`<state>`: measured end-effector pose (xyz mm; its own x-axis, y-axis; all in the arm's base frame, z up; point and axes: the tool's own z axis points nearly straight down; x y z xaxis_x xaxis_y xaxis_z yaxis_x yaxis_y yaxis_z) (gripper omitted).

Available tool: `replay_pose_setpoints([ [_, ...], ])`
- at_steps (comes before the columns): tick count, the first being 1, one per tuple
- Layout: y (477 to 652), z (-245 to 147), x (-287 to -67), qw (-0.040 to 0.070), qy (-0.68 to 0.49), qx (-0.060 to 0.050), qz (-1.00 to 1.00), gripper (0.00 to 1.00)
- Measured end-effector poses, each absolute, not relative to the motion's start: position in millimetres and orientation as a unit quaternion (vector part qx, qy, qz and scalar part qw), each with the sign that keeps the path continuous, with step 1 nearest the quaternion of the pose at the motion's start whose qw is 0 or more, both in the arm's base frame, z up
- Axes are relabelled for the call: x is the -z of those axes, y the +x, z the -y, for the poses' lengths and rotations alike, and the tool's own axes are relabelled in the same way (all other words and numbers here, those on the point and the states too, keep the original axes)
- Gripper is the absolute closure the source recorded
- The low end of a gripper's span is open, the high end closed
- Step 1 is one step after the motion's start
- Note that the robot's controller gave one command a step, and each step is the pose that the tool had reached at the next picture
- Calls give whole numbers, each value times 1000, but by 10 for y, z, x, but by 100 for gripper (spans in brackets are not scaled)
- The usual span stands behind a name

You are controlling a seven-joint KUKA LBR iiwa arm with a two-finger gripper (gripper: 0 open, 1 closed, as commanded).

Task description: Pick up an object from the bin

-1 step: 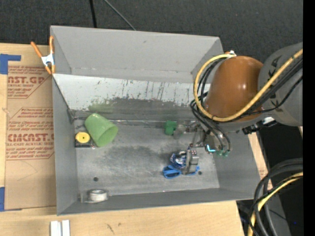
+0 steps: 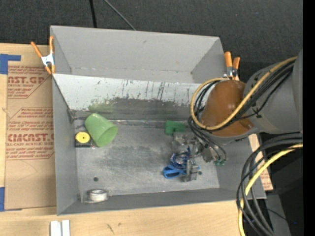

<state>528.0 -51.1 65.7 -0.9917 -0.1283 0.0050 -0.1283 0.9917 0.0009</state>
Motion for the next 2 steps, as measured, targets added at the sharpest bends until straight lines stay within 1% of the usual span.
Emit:
replay_pose_setpoints([
  [1, 5296, 499, -697, 0, 65, 0, 998, 100],
  [2, 5468, 454, -2666, -6, 49, -1, 999, 100],
])
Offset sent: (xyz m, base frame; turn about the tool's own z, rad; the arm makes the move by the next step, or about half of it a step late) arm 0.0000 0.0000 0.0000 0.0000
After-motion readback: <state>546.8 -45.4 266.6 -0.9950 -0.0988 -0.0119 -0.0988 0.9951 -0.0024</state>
